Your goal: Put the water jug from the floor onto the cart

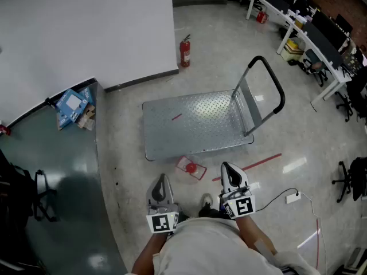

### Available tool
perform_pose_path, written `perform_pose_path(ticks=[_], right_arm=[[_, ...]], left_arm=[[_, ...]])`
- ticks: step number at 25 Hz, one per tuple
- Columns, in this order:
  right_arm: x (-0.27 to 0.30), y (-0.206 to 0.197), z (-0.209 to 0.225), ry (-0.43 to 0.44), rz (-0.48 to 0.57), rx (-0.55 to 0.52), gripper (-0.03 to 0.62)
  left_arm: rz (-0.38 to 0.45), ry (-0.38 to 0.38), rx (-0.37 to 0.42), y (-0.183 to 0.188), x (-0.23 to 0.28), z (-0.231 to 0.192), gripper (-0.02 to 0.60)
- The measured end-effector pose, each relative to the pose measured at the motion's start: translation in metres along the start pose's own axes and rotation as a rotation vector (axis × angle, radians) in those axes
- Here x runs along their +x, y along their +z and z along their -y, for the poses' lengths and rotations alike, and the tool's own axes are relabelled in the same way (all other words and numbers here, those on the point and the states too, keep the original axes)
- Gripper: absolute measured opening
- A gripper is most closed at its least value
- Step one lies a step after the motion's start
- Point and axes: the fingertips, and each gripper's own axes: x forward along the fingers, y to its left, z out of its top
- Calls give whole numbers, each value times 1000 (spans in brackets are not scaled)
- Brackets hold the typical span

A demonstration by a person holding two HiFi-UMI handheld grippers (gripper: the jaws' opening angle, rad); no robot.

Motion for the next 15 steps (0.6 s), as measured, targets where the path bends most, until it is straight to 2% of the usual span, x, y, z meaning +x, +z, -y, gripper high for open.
perform_pose_path(ticks=[15], right_arm=[[11,-14,-1,16,-22,25,11]], left_arm=[[-5,0,0,-4,9,-3,3]])
